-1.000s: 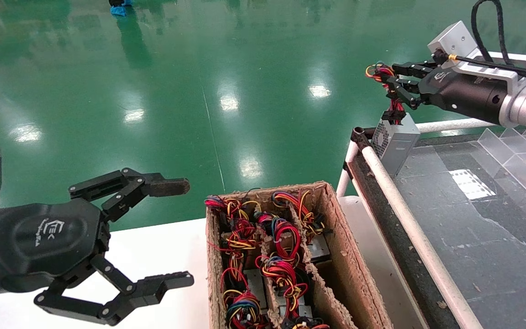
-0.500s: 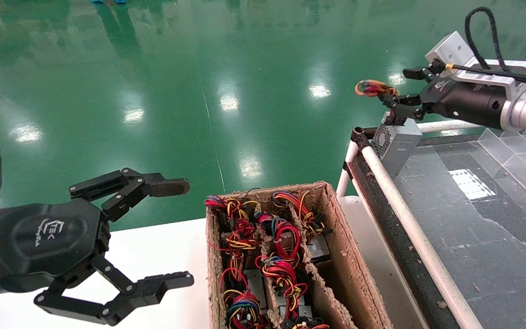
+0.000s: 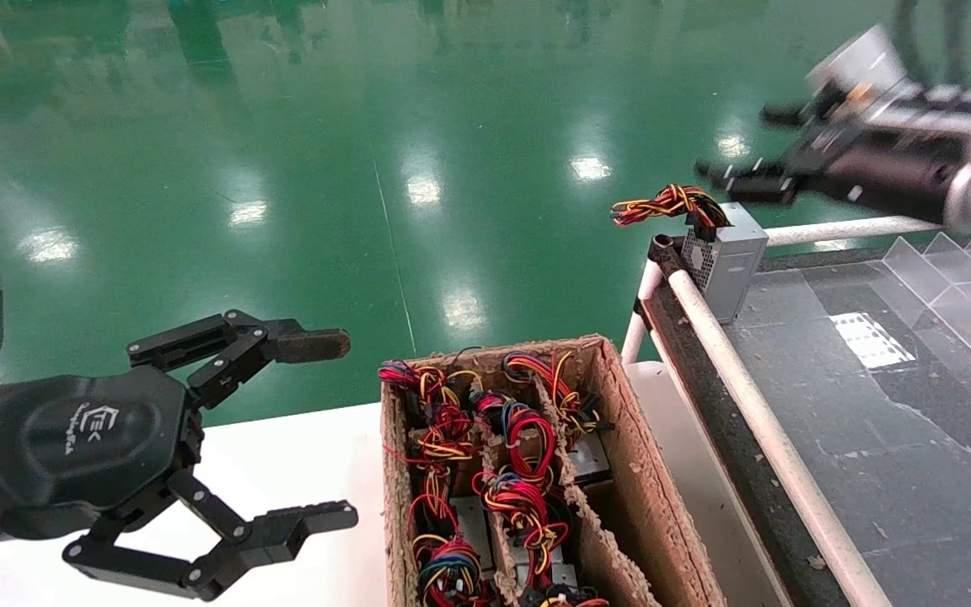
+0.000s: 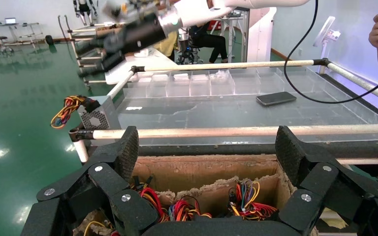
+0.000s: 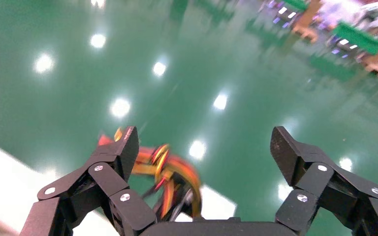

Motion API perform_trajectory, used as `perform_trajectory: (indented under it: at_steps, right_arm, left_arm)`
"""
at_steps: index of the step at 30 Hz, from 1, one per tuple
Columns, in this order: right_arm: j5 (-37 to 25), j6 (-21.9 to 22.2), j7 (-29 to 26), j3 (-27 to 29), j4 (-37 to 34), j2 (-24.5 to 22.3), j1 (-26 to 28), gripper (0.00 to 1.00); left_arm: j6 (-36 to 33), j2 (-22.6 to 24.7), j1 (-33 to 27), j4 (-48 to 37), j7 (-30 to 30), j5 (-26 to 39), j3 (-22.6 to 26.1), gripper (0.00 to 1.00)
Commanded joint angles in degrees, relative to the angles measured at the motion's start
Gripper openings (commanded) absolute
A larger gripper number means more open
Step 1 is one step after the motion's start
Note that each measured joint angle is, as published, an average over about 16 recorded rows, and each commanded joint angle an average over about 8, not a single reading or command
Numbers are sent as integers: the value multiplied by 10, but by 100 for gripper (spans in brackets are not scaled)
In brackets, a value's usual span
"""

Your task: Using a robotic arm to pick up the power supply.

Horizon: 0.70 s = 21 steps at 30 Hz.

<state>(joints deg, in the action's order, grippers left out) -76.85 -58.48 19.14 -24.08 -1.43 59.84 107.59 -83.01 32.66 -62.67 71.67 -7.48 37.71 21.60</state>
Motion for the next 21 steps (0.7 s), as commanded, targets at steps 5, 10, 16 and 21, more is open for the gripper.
perform_trajectory:
  at_steps: [5,10,16,21]
  right_arm:
    - [38,-2,-17,24,6,-13,-10,100]
    - [61,-17,-37,30,52,-29,-39,100]
    - [92,-45,-65,36,127,-52,-84,100]
    - [118,-68,-89,40,191,-72,-122,100]
  left_arm:
    - [0,0,0,0,0,0,0,100]
    - [0,0,0,0,0,0,0,100]
    - [0,0,0,0,0,0,0,100]
    - [0,0,0,0,0,0,0,100]
